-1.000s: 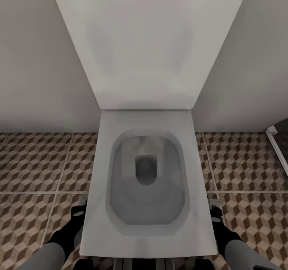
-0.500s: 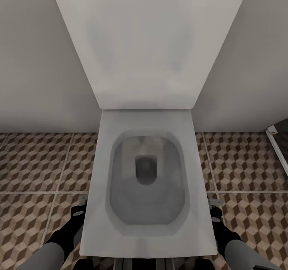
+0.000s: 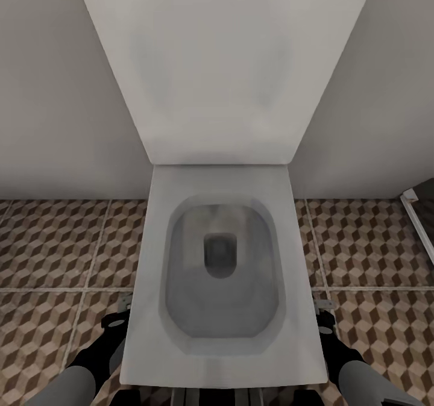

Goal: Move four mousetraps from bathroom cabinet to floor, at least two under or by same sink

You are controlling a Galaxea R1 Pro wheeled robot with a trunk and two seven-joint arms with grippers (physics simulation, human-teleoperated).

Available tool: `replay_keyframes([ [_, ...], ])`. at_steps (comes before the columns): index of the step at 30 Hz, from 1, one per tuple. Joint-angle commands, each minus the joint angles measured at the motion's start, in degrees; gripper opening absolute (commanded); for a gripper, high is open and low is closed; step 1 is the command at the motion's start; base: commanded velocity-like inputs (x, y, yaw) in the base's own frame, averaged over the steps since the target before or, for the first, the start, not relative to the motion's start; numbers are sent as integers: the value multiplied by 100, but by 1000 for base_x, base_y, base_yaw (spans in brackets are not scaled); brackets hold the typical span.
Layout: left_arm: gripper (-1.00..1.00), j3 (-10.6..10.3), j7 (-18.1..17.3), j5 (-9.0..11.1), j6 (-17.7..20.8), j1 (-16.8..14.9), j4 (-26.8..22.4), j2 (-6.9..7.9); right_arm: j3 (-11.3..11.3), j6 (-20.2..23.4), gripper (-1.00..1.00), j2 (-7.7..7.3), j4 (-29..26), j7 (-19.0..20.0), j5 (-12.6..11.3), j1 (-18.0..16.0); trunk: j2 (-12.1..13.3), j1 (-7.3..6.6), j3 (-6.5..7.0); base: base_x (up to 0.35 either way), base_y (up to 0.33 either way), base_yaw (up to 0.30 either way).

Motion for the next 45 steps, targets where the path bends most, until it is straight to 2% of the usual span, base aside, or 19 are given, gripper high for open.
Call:
replay_keyframes([
  [1, 100, -49, 47, 30, 34, -1, -12, 9, -41, -20, 100, 4, 9, 2, 57, -4, -1, 0, -3, 0, 0, 0],
  [31, 100, -41, 42, 3, 8, -1, -105, 51, -41, -25, 100, 4, 9, 4, 57, -4, -1, 0, -3, -5, 0, 0],
  [45, 100, -31, 59, 5, -33, -1, -117, 44, -41, -25, 100, 4, 9, 3, 57, -4, -1, 0, -3, -273, 0, 0],
])
